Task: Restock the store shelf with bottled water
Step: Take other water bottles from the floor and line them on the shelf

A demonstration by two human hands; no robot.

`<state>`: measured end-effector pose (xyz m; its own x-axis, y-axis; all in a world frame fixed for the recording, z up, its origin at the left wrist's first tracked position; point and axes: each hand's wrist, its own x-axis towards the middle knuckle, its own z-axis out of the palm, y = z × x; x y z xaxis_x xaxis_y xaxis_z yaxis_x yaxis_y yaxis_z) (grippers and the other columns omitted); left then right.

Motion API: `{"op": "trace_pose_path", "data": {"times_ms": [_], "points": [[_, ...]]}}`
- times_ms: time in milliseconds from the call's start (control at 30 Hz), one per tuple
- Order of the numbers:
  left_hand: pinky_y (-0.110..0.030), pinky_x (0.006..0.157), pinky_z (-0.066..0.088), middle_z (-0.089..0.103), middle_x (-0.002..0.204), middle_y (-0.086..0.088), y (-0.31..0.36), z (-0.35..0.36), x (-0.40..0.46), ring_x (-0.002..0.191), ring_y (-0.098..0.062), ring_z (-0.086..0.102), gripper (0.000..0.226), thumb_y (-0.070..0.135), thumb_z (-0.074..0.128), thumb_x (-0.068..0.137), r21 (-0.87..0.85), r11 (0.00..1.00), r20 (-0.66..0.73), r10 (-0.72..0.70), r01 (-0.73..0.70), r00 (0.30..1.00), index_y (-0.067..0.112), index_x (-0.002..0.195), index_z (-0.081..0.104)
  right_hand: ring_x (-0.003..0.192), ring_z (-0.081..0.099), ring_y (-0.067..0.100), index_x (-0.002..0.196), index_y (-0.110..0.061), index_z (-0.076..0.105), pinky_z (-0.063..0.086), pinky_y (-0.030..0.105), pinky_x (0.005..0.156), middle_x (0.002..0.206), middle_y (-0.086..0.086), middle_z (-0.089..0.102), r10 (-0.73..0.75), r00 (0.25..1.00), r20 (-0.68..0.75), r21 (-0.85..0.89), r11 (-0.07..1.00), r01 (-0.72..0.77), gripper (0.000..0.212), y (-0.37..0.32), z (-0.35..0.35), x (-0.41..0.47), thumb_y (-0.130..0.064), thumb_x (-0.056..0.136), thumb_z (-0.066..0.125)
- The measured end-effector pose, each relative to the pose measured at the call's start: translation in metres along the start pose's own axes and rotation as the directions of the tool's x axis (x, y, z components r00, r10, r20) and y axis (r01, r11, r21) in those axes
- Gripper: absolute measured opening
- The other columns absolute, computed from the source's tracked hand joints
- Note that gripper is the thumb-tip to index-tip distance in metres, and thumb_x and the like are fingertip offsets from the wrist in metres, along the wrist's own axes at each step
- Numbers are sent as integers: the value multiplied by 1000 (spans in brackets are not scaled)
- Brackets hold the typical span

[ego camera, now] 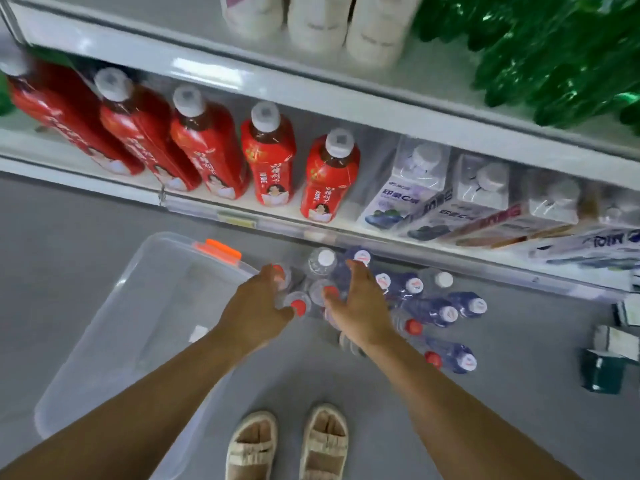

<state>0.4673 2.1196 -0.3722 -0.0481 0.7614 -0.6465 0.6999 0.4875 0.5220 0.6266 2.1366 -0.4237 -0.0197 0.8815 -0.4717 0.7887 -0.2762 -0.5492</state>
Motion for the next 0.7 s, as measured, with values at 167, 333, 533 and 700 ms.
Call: {"op": "trace_pose_path", "data": {"times_ms": [167,333,533,700], "points": [[-29,83,41,60,115,-8,-38,31,69,104,-26,57,45,21,69,80,11,999,-120,44,-43,992,11,119,48,127,42,30,136,-3,39,29,29,102,136,17,47,-101,995,16,-118,988,103,61,27,47,75,-22,85,67],[-37,93,46,56,123,-5,-62,49,117,107,-23,56,52,22,69,79,32,994,-202,106,-101,974,15,126,47,123,41,32,129,2,38,29,30,97,130,20,46,-104,995,5,-208,973,103,53,45,87,119,-18,87,63],[-40,95,46,56,123,-5,-78,57,135,111,-24,54,46,13,65,81,32,986,-245,165,-162,955,16,123,49,106,56,36,120,0,41,41,36,83,114,20,59,-135,987,-84,-161,980,120,43,51,102,133,-11,86,64],[-34,94,47,56,125,-4,-77,52,129,112,-22,54,46,14,66,83,38,983,-243,186,-182,952,16,126,48,111,57,33,128,-2,39,43,33,82,118,17,60,-128,986,-109,-100,988,117,50,47,88,128,-17,88,65]]}}
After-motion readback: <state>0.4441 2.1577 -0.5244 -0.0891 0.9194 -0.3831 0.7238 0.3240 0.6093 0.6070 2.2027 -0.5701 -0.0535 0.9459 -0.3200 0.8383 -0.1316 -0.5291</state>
